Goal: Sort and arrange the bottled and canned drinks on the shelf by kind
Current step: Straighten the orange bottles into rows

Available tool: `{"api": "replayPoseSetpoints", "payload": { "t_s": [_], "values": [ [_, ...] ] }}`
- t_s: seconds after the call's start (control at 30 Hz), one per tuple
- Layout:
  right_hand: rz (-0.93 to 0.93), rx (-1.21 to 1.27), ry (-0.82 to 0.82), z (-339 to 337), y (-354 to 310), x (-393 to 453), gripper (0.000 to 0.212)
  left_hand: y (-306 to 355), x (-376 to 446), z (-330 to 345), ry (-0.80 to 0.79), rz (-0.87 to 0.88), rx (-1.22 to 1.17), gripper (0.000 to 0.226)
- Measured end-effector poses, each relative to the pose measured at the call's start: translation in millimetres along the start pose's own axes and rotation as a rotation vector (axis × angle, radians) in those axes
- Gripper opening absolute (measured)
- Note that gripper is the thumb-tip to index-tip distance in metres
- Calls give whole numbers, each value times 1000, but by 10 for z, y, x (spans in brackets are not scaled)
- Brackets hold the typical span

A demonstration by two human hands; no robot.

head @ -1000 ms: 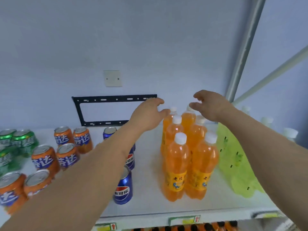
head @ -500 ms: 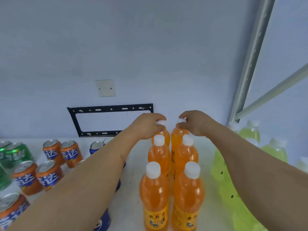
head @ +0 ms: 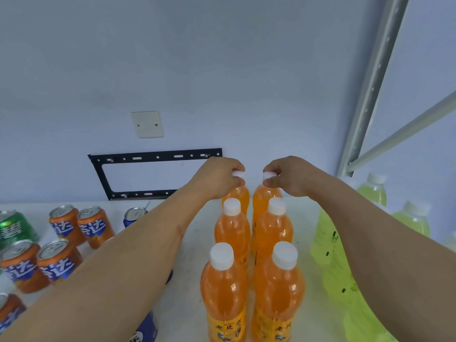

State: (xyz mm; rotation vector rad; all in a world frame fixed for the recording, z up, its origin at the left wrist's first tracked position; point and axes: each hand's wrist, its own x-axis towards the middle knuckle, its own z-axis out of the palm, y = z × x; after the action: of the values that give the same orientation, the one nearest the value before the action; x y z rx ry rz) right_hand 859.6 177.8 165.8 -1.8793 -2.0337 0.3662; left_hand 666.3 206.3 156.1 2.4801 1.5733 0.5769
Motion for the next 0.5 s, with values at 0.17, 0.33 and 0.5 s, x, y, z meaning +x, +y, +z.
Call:
{"api": "replayPoseSetpoints", "payload": {
  "t_s": [0.17,0.33,0.5],
  "values": [
    [32,10,8,38,-18,-17,45,-33,-16,-45,-21,-6,-17,43],
    [68,122,181,-26,-130,-267,53,8,-114,-122,-75,-15,-54,52],
    [36,186,178,3,-199,-783,42,144,-490,-160,53,53,-81,52]
  ]
}}
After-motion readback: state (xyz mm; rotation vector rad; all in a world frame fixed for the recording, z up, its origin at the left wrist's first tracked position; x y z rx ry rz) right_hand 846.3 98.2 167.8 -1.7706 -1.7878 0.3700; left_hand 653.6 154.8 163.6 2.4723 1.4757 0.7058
